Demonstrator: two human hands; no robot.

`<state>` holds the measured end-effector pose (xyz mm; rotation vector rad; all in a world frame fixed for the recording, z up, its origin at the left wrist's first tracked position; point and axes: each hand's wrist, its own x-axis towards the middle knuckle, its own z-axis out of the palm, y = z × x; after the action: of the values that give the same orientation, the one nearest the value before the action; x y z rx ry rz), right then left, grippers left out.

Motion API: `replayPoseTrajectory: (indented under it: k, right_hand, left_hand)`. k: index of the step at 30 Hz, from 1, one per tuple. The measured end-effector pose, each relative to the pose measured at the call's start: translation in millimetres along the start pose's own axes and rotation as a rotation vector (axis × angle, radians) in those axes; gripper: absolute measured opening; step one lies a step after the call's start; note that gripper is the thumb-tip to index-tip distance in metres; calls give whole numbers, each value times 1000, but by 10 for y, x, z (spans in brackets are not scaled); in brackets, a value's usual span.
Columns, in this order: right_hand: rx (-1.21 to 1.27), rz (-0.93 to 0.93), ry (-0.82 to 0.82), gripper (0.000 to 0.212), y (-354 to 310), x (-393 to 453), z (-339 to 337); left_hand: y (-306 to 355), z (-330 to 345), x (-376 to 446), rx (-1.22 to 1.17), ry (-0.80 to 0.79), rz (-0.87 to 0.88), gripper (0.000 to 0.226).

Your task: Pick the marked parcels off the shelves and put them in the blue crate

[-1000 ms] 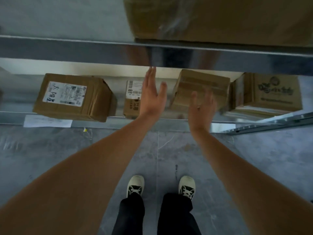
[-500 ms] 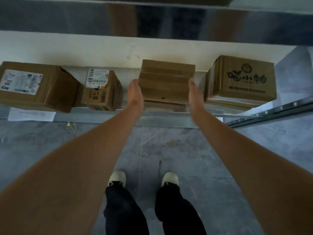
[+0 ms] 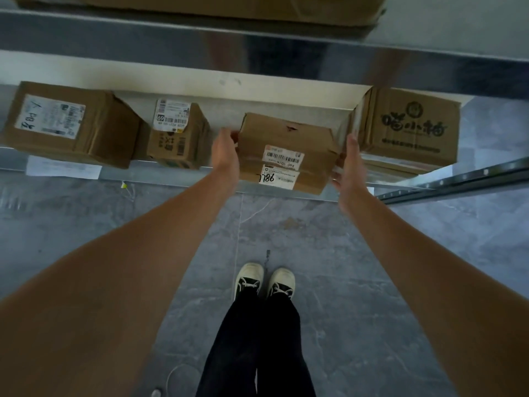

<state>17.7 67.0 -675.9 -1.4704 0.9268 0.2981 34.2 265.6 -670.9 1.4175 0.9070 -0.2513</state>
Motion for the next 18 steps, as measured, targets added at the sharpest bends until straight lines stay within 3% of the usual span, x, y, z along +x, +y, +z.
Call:
replayPoseTrajectory:
  k: [4, 18]
  right_hand:
    - [10, 16, 1, 69, 11, 24, -42]
    - [26, 83, -80, 61, -110, 104, 7]
  left_hand:
    - [-22, 25, -43, -8, -24, -16, 34]
    - [38, 25, 67, 55, -69, -19, 30]
